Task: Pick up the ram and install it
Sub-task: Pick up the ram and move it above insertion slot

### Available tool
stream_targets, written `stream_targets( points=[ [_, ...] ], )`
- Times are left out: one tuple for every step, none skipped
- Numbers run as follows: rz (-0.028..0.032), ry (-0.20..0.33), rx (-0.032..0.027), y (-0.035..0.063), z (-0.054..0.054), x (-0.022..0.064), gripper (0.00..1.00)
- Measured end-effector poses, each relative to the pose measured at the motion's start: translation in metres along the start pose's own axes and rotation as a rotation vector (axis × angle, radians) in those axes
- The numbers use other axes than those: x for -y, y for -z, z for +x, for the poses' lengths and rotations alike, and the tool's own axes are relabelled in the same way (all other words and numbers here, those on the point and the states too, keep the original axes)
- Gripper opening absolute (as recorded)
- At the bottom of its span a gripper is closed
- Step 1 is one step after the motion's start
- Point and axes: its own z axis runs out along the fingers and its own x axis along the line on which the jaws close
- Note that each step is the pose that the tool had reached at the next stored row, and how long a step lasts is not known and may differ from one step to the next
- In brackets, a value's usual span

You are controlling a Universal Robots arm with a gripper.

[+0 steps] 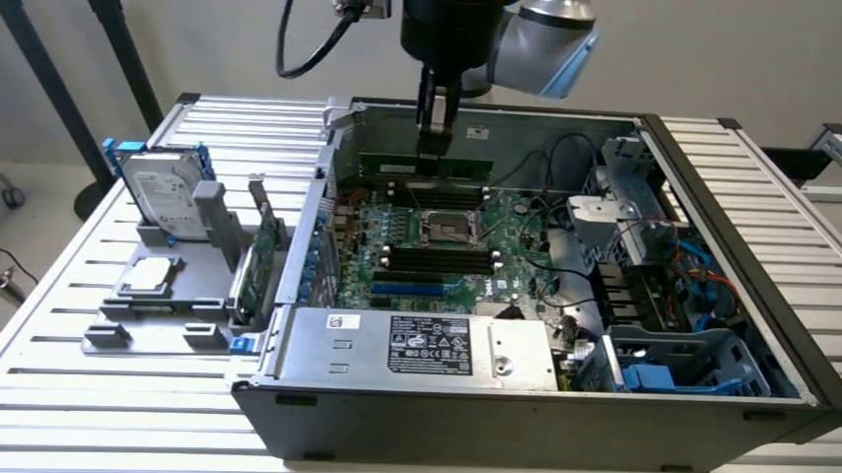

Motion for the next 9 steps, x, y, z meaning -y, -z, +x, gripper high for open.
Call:
stream_targets(
  points=[
    [0.0,0.0,0.0,-0.0011,-0.003,0.003,0.14],
    [-0.0001,0.0,0.0,-0.0024,-0.005,0.0059,0.14],
    [-0.0001,0.0,0.0,-0.0039,-0.008,0.0088,0.14],
    [-0.0001,0.0,0.0,-0.0056,-0.011,0.0114,0.14],
    [0.0,0.0,0.0,-0.0073,-0.014,0.0138,0.14],
    [0.0,0.0,0.0001,-0.0092,-0.018,0.0161,0.14],
    [0.0,0.0,0.0,-0.011,-0.021,0.018,0.14],
    [0.0,0.0,-0.0001,-0.0128,-0.024,0.0198,0.14],
    [0.0,0.0,0.0001,-0.0147,-0.028,0.0213,0.14]
  ],
)
